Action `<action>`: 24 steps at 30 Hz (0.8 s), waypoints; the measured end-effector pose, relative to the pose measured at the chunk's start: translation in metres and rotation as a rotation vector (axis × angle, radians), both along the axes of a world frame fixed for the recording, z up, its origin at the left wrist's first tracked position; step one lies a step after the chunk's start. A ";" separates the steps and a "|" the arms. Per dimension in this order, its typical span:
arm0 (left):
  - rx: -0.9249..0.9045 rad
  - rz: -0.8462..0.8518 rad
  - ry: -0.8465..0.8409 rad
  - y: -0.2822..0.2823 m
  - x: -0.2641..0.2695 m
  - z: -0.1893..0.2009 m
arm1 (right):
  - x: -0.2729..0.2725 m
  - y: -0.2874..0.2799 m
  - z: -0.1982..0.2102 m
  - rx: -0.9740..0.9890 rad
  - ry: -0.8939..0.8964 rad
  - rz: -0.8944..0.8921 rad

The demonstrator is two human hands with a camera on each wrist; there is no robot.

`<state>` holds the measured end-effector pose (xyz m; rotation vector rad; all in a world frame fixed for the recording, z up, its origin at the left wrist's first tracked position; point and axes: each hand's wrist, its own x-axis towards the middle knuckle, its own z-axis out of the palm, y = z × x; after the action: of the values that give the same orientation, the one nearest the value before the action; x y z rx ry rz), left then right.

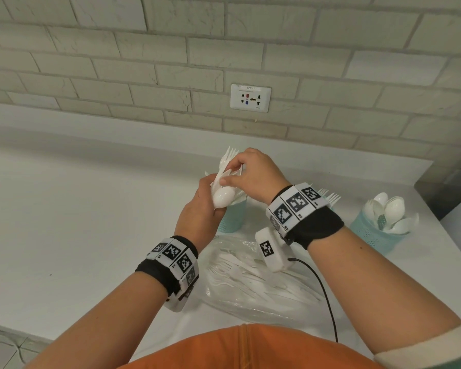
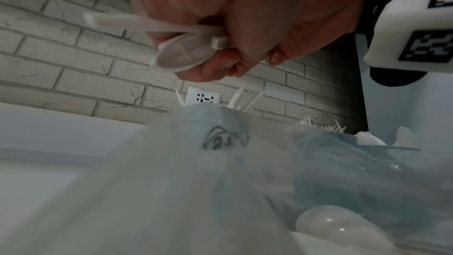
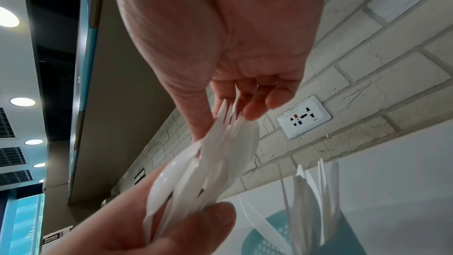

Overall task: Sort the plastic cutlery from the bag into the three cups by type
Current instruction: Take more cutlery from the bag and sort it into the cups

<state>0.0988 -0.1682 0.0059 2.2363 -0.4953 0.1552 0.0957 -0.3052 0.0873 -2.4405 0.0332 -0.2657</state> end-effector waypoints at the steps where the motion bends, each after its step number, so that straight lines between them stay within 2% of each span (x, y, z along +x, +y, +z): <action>1: -0.018 -0.001 0.012 0.001 0.000 -0.001 | 0.000 -0.001 0.001 0.035 0.003 -0.005; 5: -0.061 -0.006 0.010 0.001 -0.001 -0.002 | -0.001 -0.002 0.004 0.262 -0.020 -0.045; 11: -0.021 0.024 -0.021 -0.005 -0.004 0.001 | -0.005 0.005 0.003 0.357 -0.042 -0.067; 16: -0.092 0.021 -0.028 -0.005 -0.002 -0.001 | -0.005 0.013 0.002 0.356 -0.078 -0.133; 19: -0.184 0.021 -0.001 -0.004 0.003 -0.006 | -0.008 0.016 0.002 0.367 -0.091 -0.109; 24: -0.370 -0.022 0.068 -0.005 0.009 -0.010 | -0.014 0.019 0.003 0.177 -0.137 -0.023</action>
<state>0.1083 -0.1735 -0.0046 1.8678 -0.4162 0.1457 0.0817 -0.2857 0.0899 -2.2424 0.0238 -0.4213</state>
